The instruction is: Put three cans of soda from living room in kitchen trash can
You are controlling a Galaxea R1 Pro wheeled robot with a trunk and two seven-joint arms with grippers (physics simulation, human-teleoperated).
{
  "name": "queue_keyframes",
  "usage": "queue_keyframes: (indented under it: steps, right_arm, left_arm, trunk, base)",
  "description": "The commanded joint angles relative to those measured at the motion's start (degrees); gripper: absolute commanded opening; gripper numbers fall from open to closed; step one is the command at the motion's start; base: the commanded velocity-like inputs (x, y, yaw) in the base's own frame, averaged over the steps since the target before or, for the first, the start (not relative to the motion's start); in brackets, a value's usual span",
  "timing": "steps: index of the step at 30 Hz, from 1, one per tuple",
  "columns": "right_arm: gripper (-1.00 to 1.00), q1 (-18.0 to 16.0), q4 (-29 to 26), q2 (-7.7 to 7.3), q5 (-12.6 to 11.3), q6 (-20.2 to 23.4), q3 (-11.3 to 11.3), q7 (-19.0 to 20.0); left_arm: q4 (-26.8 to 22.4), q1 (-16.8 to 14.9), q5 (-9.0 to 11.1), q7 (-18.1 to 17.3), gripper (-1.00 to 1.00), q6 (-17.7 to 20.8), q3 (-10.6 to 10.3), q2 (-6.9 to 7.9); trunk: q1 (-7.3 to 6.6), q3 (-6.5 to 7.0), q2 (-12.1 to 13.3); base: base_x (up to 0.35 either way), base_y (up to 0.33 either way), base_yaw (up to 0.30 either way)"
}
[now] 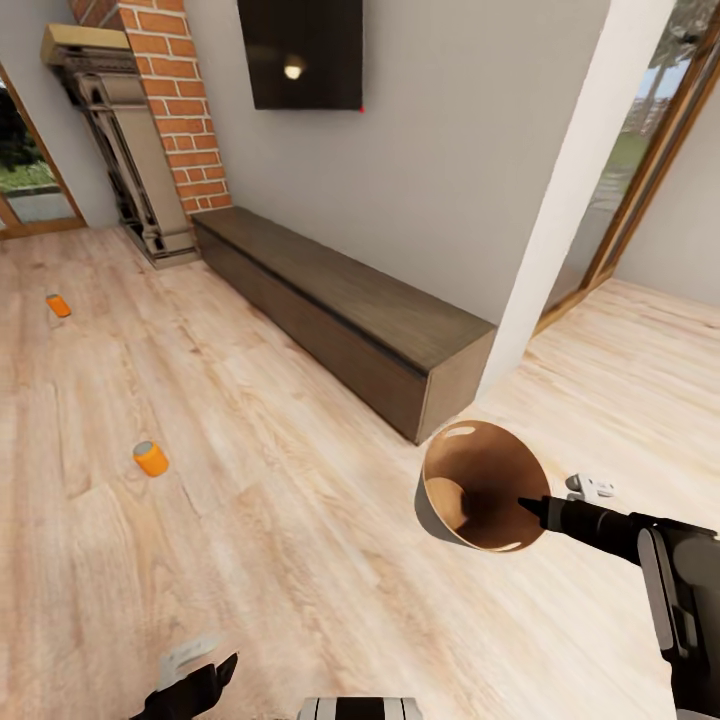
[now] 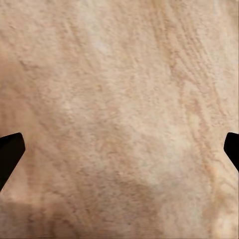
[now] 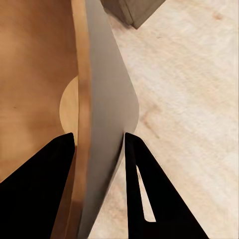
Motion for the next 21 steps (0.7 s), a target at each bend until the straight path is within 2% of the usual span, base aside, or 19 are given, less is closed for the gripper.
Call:
queue_keyframes:
  steps: [1, 21]
  right_arm:
    - [-1.00, 0.0, 0.0, 0.01, -1.8, 0.4, 0.0, 0.1]
    - [-1.00, 0.0, 0.0, 0.01, -1.8, 0.4, 0.0, 0.1]
  left_arm:
    - [0.0, 0.0, 0.0, 0.0, 1.00, 0.0, 0.0, 0.00]
    - [0.0, 0.0, 0.0, 0.0, 1.00, 0.0, 0.0, 0.00]
  trunk:
    - [-0.01, 0.01, 0.0]
    - [-0.01, 0.01, 0.0]
  base:
    - [0.000, 0.000, 0.295]
    - [0.000, 0.000, 0.295]
